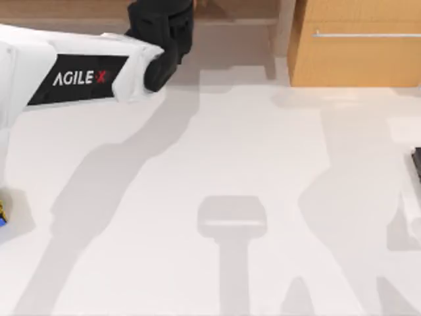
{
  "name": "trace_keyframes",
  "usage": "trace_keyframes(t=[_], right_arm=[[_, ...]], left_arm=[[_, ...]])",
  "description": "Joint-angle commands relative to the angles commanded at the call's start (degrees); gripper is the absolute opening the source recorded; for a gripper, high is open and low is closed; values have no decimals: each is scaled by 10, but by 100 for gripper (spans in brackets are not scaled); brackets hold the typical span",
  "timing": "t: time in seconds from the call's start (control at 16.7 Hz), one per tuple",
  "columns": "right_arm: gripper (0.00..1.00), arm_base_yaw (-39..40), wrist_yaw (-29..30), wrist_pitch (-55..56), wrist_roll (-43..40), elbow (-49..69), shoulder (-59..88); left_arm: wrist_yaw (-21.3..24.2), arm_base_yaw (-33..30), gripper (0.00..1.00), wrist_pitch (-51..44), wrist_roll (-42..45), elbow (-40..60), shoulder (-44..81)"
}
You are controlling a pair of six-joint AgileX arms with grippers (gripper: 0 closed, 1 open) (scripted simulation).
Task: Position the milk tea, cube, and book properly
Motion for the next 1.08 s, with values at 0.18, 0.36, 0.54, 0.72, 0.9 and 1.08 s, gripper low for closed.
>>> trace_keyframes(t=[0.18, 0.36, 0.54, 0.72, 0.9, 1.08], right_arm=[[100, 0, 0, 0, 0, 0, 0], [100, 0, 0, 0, 0, 0, 0], [100, 0, 0, 0, 0, 0, 0], [100, 0, 0, 0, 0, 0, 0], [100, 0, 0, 0, 0, 0, 0], [100, 0, 0, 0, 0, 0, 0]], left_arm=[[-9, -9, 0, 11, 0, -37, -26], [-18, -17, 0, 23, 0, -72, -53], [-26, -25, 0, 34, 1, -117, -82], [-36, -35, 0, 46, 1, -147, -103], [-36, -35, 0, 46, 1, -147, -103], [-28, -24, 0, 52, 3, -148, -103]])
